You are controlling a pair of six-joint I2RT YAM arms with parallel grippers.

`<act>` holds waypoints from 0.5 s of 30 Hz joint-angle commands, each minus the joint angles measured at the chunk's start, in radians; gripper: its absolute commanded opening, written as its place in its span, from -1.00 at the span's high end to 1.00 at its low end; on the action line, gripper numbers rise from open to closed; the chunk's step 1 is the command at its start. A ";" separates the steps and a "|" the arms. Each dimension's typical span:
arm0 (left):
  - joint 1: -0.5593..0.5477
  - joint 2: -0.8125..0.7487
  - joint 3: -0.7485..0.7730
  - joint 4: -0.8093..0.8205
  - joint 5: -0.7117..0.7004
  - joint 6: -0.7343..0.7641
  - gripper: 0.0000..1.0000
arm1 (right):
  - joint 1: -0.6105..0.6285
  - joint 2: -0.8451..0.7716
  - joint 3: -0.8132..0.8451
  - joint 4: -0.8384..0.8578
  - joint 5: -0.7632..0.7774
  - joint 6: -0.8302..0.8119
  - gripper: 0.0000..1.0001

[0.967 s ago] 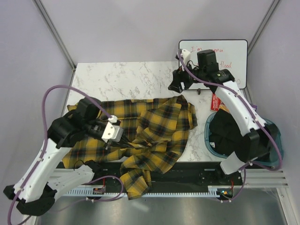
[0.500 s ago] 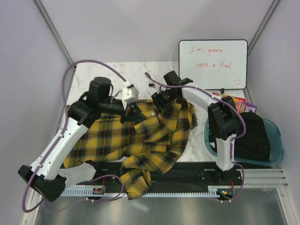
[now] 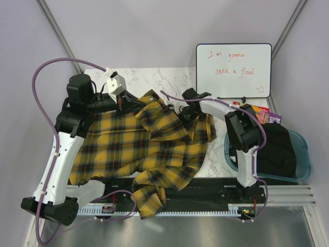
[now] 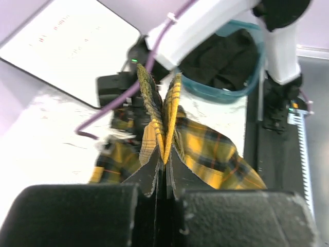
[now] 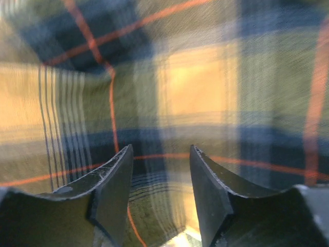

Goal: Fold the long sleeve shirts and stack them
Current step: Fold the shirt

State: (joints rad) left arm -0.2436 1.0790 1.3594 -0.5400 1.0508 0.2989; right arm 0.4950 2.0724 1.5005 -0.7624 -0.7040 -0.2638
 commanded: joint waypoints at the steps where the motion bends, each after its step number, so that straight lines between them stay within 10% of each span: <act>1: 0.006 -0.033 0.027 -0.011 -0.236 0.034 0.96 | 0.010 -0.101 -0.049 -0.063 -0.023 -0.066 -0.14; 15: 0.104 -0.159 -0.285 0.023 -0.762 0.017 0.97 | -0.105 -0.060 0.320 -0.213 0.149 -0.149 -0.54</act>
State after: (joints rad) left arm -0.1673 0.9230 1.1347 -0.5636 0.4850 0.3222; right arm 0.4007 2.0052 1.7142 -0.9321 -0.6079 -0.3710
